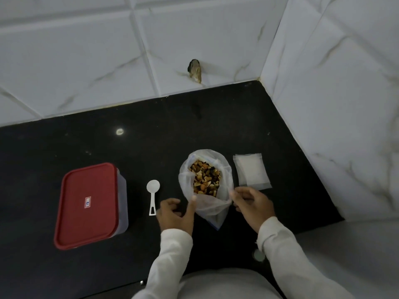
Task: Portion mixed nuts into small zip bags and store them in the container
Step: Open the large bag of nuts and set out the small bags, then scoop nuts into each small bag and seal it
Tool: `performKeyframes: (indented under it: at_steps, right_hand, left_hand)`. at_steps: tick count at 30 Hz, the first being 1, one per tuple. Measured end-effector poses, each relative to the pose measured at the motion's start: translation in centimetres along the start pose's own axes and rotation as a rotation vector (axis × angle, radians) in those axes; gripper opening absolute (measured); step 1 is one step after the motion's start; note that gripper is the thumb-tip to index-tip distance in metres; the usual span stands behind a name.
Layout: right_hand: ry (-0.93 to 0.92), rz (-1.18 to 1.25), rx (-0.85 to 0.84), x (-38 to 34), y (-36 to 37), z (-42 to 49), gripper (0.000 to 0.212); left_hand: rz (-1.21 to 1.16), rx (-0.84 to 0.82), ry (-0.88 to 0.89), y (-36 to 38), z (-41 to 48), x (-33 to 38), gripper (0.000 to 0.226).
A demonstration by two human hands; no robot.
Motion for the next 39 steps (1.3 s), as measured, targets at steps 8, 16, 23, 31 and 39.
performKeyframes:
  at_steps: [8, 16, 23, 31, 39]
  right_hand:
    - [-0.298, -0.137, 0.256, -2.6, -6.8, 2.1, 0.01]
    - [-0.26, -0.311, 0.352, -2.2, -9.1, 5.0, 0.024]
    - [-0.179, -0.386, 0.28, -0.6, -8.7, 6.9, 0.043]
    - [-0.14, -0.294, 0.185, -0.1, -8.5, 7.7, 0.035]
    - [-0.126, -0.183, 0.217, -0.5, -8.6, 7.4, 0.035]
  left_hand:
    - [0.252, -0.309, 0.5, 8.2, -4.4, 9.8, 0.005]
    - [0.484, -0.232, 0.444, 14.7, -3.1, 9.1, 0.027]
    - [0.568, -0.251, 0.363, 16.4, -2.9, 8.5, 0.041]
    - [0.49, -0.255, 0.274, 17.1, -2.8, 8.3, 0.047]
    - [0.492, -0.248, 0.316, 17.1, -3.4, 8.5, 0.047]
Point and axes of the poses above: each hand's wrist, its own z-axis towards the middle knuckle, its own y-axis out of the palm, x = y × z, the point moved 4 cm from there along z, towards the middle knuckle
